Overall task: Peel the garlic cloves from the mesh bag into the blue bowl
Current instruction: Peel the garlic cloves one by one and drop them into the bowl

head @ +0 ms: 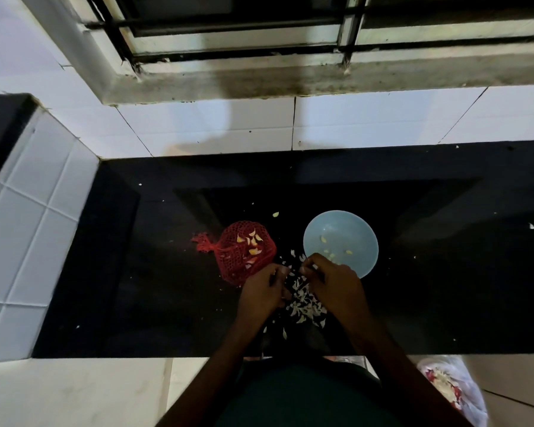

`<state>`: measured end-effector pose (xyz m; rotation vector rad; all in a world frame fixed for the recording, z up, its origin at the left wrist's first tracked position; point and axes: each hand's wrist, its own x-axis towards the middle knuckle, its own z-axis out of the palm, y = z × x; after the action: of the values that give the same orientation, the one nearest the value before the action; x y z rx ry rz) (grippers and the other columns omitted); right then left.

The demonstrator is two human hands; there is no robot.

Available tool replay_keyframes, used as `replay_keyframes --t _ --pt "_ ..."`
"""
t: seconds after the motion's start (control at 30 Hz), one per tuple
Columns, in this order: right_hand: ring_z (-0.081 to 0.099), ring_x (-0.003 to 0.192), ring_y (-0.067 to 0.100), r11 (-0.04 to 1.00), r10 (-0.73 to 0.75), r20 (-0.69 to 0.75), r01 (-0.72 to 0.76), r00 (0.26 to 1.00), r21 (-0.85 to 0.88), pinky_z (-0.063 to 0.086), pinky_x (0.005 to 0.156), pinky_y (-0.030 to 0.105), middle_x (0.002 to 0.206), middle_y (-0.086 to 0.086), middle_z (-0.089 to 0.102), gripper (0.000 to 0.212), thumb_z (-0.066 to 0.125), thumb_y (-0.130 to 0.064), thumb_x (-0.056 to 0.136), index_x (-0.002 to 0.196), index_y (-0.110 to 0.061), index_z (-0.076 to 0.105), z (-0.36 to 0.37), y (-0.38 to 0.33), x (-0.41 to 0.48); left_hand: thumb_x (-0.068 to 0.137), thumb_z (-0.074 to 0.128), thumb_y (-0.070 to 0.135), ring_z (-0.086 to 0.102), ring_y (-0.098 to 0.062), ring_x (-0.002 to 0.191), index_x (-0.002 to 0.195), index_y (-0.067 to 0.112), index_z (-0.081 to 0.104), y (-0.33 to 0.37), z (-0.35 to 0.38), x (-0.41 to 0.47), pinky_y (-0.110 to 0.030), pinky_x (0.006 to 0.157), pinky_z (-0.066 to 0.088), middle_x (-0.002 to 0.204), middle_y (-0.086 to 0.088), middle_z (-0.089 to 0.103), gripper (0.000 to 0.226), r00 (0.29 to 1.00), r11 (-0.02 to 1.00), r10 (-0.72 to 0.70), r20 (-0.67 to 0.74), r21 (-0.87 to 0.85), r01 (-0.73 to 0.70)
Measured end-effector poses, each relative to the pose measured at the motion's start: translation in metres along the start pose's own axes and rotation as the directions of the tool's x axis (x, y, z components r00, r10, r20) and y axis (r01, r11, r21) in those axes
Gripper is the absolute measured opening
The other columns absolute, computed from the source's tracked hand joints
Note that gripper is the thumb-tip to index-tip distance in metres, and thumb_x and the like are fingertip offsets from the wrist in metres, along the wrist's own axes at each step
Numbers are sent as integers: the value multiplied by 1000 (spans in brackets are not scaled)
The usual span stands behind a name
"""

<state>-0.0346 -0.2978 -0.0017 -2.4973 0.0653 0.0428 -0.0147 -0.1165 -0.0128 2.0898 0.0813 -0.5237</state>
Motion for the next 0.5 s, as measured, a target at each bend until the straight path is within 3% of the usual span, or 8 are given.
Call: replay_keyframes --t 0.1,0.17,0.33,0.43,0.5 --pt "62 78 8 996 -30 44 34 999 -78 52 65 32 88 -12 65 12 60 -38 97 109 -38 54 -6 -11 20 94 65 10 64 3 92 118 32 69 -8 -1 9 -18 83 52 103 21 66 33 997 977 74 -8 200 -71" --pt "59 87 6 995 -70 55 74 996 -67 51 72 31 103 -15 61 16 65 -31 93 107 -36 57 -8 -25 47 91 67 9 61 0 101 120 30 69 -7 -2 11 -16 86 48 110 21 61 35 995 968 97 -6 231 -93" --pt "63 92 16 953 -118 81 135 990 -270 45 83 36 95 -8 67 11 68 -24 88 96 -31 65 11 -45 143 96 68 20 61 6 86 105 25 73 -8 1 15 -13 74 45 95 19 66 11 994 980 113 3 161 -112" --pt "63 99 22 874 -96 150 155 984 -461 42 88 39 100 -4 68 18 68 -20 85 100 -31 67 28 -44 184 98 66 26 62 2 83 103 25 73 -10 -1 16 -10 70 42 94 18 67 9 995 984 103 -17 146 -99" --pt "62 105 24 842 -63 190 154 980 -517 40 95 41 105 -3 70 21 67 -19 87 104 -31 68 36 -39 196 99 63 30 63 2 85 104 27 73 -14 -2 14 -13 73 48 96 18 69 11 996 987 91 -12 137 -89"
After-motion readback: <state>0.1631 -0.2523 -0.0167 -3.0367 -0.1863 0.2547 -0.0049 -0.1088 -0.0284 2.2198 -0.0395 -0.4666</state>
